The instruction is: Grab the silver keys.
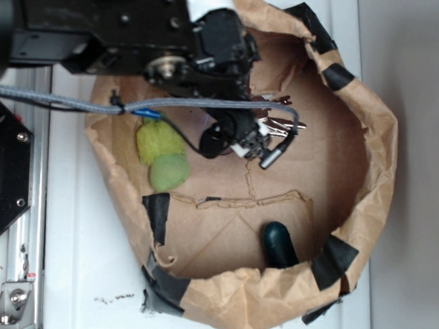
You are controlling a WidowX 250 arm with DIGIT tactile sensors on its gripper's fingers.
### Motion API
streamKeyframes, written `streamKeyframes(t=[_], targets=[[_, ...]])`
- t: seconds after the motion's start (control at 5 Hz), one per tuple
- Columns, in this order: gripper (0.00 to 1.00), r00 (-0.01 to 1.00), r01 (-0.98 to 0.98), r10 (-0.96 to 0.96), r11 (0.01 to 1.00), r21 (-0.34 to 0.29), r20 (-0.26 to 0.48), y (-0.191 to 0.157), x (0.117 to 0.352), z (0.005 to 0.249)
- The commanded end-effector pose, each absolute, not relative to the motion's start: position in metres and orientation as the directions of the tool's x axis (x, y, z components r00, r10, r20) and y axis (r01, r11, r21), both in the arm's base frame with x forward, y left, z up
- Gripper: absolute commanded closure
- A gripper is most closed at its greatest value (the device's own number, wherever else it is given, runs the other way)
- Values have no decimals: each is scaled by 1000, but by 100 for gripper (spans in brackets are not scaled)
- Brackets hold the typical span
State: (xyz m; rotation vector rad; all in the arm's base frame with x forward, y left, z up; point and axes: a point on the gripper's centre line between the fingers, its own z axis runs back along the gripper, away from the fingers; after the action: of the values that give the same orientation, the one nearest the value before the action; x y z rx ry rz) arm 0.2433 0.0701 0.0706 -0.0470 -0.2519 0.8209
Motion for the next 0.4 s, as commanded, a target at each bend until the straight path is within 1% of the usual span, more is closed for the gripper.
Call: streamKeyframes(t=[0.0,0.2], targets=[[0,627,-728,738,669,-149,248,95,230,75],[0,661,-693,708,703,-159,249,96,226,65]])
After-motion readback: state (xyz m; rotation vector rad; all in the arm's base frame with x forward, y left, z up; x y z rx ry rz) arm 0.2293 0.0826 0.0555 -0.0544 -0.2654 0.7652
